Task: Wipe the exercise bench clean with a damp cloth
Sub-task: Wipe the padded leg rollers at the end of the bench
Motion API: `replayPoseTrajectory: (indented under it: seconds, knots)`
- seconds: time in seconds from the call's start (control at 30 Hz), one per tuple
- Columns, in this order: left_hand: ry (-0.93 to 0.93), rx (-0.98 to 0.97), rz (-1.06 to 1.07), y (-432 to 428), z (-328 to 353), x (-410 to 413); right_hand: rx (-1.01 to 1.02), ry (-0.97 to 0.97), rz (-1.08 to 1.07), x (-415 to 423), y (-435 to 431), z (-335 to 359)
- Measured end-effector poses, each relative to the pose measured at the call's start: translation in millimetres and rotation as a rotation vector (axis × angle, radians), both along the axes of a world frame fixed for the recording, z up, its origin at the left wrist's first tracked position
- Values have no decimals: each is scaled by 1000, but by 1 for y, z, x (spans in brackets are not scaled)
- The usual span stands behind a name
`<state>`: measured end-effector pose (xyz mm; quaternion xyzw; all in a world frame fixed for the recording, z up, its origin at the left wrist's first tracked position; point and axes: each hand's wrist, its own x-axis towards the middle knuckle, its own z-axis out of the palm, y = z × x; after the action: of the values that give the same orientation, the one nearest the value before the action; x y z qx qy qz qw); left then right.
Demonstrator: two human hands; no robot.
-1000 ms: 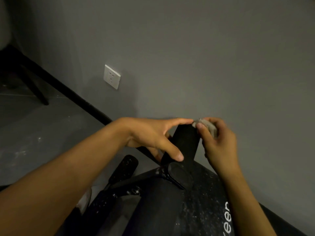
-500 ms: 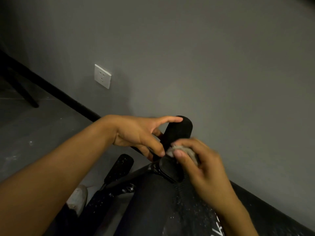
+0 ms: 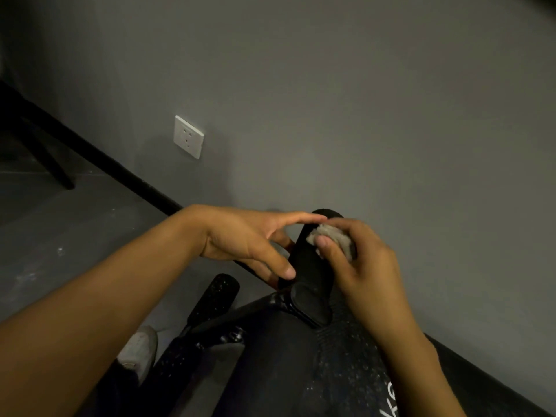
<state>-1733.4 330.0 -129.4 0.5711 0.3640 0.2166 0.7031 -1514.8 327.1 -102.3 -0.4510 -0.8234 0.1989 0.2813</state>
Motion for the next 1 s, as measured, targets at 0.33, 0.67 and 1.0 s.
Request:
replayPoseTrajectory:
  seconds: [0.33, 0.67, 1.0]
  knots:
    - [56, 58, 8, -3, -6, -2, 14, -330, 369, -21, -40, 28]
    - [60, 46, 56, -11, -12, -5, 135, -582, 344, -27, -46, 31]
    - [91, 34, 192, -11, -7, -1, 114, -322, 208, 1, -69, 25]
